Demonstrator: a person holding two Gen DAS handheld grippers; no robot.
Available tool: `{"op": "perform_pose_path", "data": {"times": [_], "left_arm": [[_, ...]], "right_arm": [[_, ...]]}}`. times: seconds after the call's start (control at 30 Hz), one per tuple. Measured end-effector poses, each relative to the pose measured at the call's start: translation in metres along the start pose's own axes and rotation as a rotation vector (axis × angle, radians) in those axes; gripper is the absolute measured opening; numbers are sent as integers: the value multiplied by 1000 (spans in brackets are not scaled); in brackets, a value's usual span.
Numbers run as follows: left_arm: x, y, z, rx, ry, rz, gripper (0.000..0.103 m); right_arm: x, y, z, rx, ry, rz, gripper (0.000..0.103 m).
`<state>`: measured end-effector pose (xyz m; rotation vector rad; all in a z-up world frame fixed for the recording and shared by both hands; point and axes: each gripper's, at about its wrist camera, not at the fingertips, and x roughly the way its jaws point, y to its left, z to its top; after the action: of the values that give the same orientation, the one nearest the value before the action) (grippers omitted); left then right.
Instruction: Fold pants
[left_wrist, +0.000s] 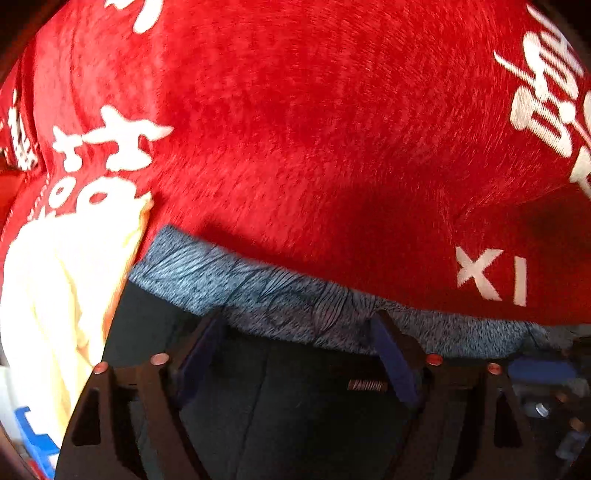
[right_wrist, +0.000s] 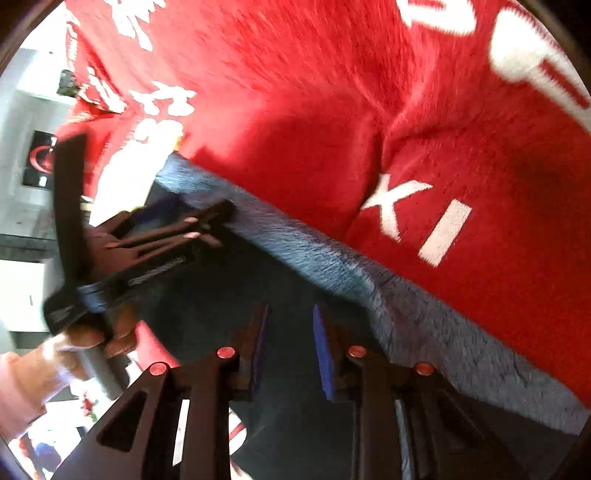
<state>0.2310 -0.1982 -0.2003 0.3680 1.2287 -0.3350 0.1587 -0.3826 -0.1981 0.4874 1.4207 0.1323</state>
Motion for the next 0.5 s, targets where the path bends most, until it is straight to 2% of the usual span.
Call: {"op": "perform_pose_path", "data": {"times": [0.03, 0.17, 0.27, 0.33, 0.4, 0.5], "left_arm": [[3, -5, 2, 11, -7, 13, 85], [5, -17, 7, 40, -7, 66, 85], [-16, -16, 4, -4, 5, 32, 85], [-33, -15, -6, -9, 0, 20, 85], [-50, -19, -21, 2, 0, 13, 85], [-70, -29, -47, 38, 17, -3, 85]], "right_arm": [[8, -9, 5, 30, -2, -44, 22], [0, -34, 10, 178, -72, 10, 20], [-21, -26, 2, 141, -125, -45, 29], [-39, -26, -10, 128, -147, -41, 42], [-56, -25, -27, 143, -177, -48, 49], [-76, -29, -60, 187, -192, -38, 50]]}}
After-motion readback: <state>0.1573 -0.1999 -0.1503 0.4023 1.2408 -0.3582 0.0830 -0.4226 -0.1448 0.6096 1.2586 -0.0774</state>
